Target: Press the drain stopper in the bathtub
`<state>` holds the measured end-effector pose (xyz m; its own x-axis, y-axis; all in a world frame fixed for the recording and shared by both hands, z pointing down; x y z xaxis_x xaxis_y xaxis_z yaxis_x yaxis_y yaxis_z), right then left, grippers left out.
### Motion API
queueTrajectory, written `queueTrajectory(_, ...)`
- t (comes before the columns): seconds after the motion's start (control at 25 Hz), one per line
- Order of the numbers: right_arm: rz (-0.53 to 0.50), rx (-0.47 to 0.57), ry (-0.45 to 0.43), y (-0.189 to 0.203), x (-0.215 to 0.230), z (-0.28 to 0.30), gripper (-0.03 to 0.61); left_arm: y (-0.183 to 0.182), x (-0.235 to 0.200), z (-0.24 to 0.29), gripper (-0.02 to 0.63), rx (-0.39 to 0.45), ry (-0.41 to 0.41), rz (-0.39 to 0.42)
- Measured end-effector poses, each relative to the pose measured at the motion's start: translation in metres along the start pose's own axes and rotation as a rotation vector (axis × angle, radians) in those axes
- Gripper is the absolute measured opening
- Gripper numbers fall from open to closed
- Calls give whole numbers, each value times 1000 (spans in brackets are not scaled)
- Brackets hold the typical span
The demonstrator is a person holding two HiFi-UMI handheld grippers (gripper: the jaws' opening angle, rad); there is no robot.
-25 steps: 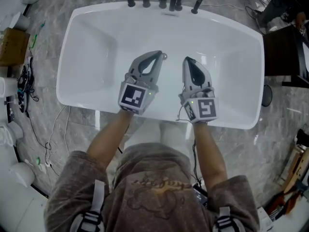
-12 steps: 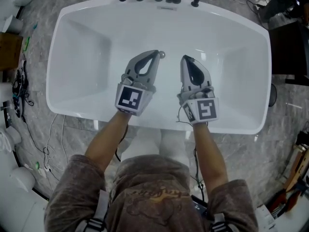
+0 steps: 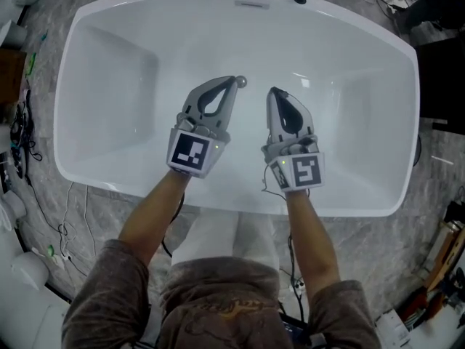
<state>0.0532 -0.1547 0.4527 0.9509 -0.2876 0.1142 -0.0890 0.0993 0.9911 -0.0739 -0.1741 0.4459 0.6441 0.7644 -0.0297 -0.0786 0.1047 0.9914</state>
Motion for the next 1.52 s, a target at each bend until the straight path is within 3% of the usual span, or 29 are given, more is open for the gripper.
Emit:
queueTrajectory(1.28,-2,-19,-12,165,37,76,0,163,-47,66,-2,54,-42,29)
queueTrajectory(1.52,-3,-25,-25,194,44,96,0,198,-53,83,-2,32,-35,22)
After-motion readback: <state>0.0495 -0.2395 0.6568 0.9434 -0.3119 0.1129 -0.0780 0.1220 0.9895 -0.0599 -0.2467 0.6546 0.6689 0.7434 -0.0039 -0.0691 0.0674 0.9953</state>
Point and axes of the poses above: the fingertips, and each gripper's own axes: z forward along the fingers, x to its right, y out of its underside, the point moved 5 cm from there along -z, backward along the fingers, and after that the axes turned 13 degrees about y, right-handed, at the moved point
